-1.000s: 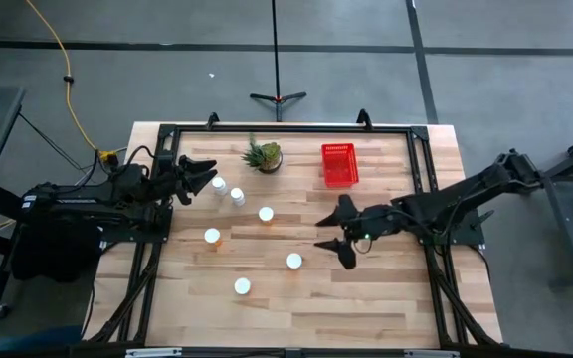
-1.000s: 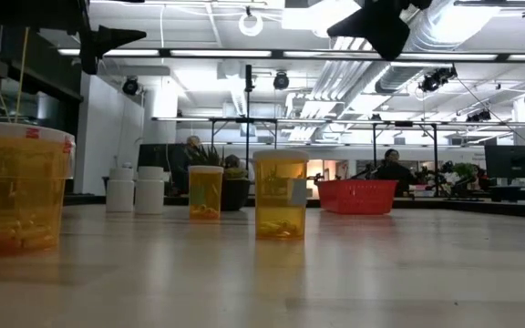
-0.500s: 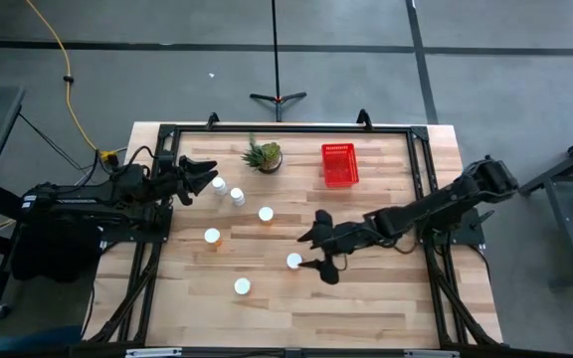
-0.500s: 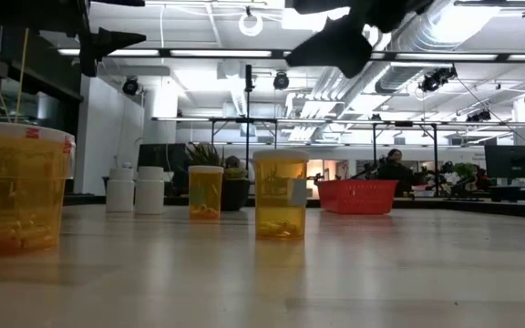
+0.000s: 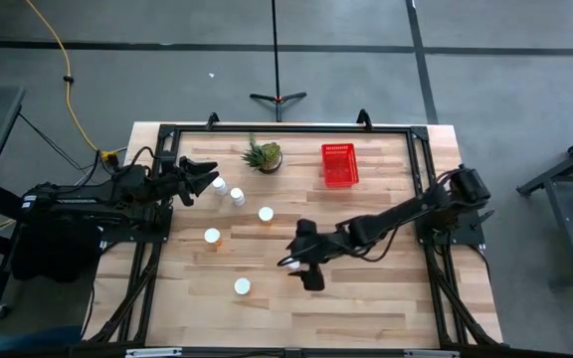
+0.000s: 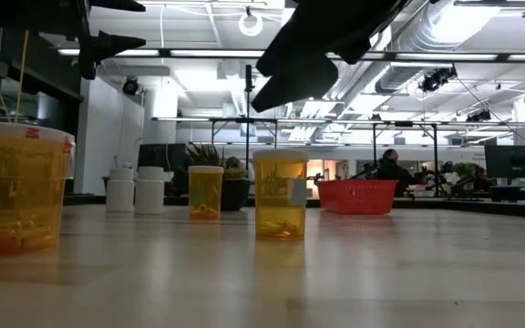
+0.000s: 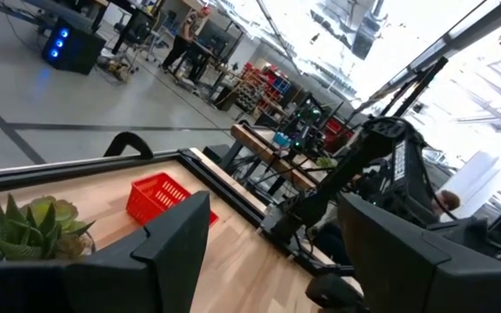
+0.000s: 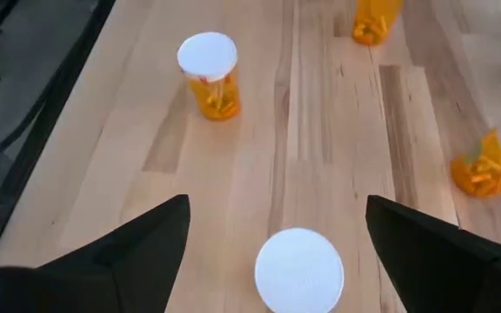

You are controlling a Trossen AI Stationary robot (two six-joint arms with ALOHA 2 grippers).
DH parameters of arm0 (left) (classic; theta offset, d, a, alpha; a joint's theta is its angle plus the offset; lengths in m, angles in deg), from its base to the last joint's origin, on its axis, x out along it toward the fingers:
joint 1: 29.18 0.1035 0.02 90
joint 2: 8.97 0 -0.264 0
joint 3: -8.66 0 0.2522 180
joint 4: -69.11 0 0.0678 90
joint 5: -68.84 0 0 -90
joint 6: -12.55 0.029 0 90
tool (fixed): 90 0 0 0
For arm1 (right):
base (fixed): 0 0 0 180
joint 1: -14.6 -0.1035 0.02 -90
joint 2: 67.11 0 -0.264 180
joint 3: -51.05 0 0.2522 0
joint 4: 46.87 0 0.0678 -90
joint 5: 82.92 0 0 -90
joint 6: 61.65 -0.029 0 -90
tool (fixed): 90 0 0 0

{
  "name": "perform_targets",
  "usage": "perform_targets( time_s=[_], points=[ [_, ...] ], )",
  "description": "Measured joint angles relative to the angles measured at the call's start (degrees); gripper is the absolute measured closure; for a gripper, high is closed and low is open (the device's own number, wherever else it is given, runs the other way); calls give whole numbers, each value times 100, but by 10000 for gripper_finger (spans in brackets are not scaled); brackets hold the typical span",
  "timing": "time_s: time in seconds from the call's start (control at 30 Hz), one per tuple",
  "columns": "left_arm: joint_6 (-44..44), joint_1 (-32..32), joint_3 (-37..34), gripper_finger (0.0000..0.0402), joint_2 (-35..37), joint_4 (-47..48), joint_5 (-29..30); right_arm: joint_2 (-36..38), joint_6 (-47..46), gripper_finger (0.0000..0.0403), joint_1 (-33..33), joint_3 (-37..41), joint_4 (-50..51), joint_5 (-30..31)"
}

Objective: Pick and place pill bottles into a basket
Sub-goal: Put the orange pill bottle into the bin

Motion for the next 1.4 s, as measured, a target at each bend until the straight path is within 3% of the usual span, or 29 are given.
perform_targets(
  time_s=[0.57, 1.4],
  points=[
    [-7, -1, 0, 112, 2, 111, -2, -239, 345, 68, 11, 10, 329, 253],
    [-20, -2, 0, 112, 2, 107, -9, -815, 334, 71, 182, 14, 93, -255]
  ],
)
